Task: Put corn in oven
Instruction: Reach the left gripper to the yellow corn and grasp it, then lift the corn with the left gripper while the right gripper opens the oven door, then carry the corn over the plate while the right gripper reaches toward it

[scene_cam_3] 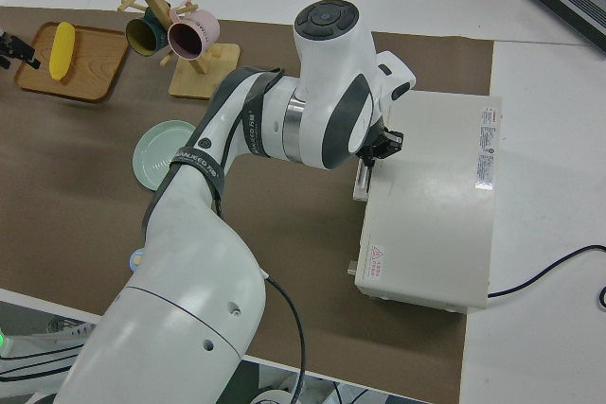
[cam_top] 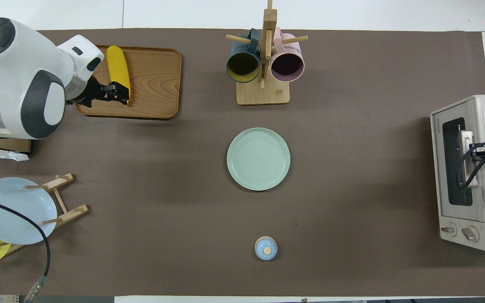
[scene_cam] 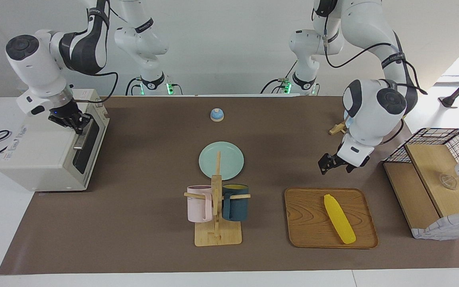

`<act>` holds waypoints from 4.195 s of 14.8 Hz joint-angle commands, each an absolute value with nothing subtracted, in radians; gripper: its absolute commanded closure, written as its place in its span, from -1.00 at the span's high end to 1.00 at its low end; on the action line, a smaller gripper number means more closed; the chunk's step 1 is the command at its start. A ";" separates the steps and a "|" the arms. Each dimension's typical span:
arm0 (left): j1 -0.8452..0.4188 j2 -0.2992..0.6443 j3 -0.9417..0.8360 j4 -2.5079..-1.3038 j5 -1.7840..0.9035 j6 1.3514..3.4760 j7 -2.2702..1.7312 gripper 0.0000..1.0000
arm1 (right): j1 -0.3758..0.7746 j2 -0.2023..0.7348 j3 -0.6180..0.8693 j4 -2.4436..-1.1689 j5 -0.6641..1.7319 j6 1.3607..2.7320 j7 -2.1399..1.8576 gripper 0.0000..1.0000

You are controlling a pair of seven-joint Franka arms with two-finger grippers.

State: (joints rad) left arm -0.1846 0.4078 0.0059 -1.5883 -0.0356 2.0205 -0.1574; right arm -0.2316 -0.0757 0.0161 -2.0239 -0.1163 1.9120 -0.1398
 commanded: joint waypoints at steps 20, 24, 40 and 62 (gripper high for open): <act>-0.150 0.785 0.015 -1.301 0.021 2.324 -0.135 0.56 | -0.118 -0.017 0.031 -2.164 -0.075 2.123 -0.097 -1.00; -0.150 0.782 0.014 -1.299 0.021 2.304 -0.117 -0.59 | -0.107 0.043 0.032 -2.183 -0.064 2.210 -0.095 -1.00; -0.459 0.203 0.015 -1.866 -0.058 2.098 -0.538 -1.00 | -0.017 0.038 0.034 -2.322 -0.058 2.396 0.023 -1.00; -0.856 0.376 0.021 -1.971 -0.055 2.628 -0.896 1.00 | 0.141 0.176 0.044 -1.760 0.003 1.831 0.143 1.00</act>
State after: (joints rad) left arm -0.8365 0.3799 -0.0006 -1.9759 -0.0474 2.6359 -0.8936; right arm 0.1234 0.1095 0.0455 -1.9262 -0.0033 1.9629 0.1615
